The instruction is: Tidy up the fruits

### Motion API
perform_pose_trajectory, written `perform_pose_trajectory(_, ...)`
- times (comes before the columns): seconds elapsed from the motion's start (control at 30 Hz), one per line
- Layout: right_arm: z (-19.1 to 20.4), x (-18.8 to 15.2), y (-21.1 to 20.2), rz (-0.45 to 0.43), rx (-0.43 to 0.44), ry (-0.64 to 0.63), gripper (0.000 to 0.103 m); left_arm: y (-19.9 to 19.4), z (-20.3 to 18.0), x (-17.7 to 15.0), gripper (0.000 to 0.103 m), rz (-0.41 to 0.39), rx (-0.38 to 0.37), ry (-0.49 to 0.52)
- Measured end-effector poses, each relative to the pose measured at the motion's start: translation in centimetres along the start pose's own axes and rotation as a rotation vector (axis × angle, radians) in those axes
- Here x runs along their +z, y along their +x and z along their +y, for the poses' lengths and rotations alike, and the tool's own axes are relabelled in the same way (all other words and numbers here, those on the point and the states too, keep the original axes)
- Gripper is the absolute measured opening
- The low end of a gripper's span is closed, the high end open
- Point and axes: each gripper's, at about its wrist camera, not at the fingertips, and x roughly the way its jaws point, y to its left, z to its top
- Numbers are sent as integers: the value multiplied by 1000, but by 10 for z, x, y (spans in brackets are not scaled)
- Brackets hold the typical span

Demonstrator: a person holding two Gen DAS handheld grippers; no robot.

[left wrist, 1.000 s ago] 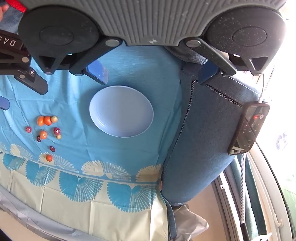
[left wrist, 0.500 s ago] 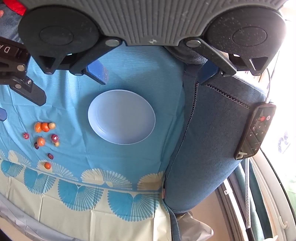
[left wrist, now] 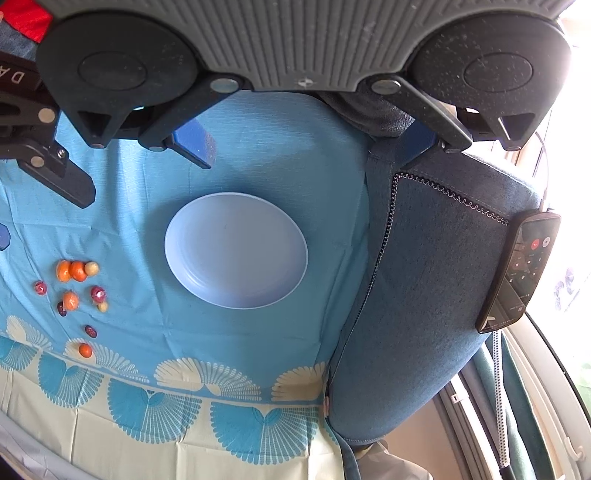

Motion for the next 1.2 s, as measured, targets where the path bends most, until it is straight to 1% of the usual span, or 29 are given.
perform_pose_trajectory(0.2, 5, -3, 2, 3, 12, -7, 103, 0, 0, -2, 103, 5, 0, -3)
perform_pose_trajectory(0.37, 2, -2, 1, 11, 17, 12, 103, -1, -2, -4, 103, 0, -3, 3)
perform_pose_trajectory(1.2, 5, -5, -6, 4, 13, 10, 103, -11, -1, -8, 103, -22, -3, 6)
